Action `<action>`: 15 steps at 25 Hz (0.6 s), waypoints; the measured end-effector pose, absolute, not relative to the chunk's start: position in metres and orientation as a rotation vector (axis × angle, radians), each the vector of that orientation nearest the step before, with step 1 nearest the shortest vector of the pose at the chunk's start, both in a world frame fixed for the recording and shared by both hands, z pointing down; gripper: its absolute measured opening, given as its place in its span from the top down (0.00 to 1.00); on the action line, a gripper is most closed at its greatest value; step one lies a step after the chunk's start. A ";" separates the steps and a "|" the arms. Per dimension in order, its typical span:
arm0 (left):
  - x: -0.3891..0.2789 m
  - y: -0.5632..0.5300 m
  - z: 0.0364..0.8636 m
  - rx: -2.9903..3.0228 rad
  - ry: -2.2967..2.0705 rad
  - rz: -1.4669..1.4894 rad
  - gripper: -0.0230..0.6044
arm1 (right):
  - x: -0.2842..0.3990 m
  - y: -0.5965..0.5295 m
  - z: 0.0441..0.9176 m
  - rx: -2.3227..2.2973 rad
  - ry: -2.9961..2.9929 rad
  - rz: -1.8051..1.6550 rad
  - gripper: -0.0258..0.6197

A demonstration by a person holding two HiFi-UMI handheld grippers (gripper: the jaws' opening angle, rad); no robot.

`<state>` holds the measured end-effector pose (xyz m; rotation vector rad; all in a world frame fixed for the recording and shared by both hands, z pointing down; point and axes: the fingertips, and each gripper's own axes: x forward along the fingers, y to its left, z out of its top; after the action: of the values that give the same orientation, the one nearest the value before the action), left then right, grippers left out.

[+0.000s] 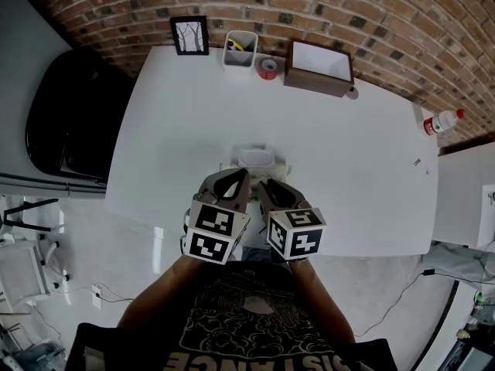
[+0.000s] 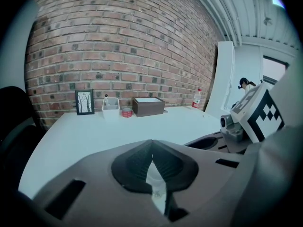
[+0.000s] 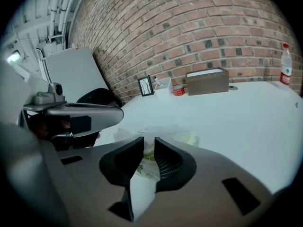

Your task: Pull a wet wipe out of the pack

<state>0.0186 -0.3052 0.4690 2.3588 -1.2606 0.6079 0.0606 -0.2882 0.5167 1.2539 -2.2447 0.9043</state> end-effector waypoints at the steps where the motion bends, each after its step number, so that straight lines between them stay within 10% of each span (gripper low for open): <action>1: 0.018 -0.305 0.469 2.357 -1.263 0.607 0.95 | 0.060 -0.288 0.518 1.244 -2.240 0.906 0.84; 15: 0.011 -0.300 0.468 2.358 -1.265 0.594 0.95 | 0.057 -0.287 0.508 1.262 -2.239 0.821 0.94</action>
<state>0.0110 -0.2996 0.4684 2.3575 -1.2645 0.5943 0.0567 -0.2870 0.5076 1.2624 -2.2394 0.8212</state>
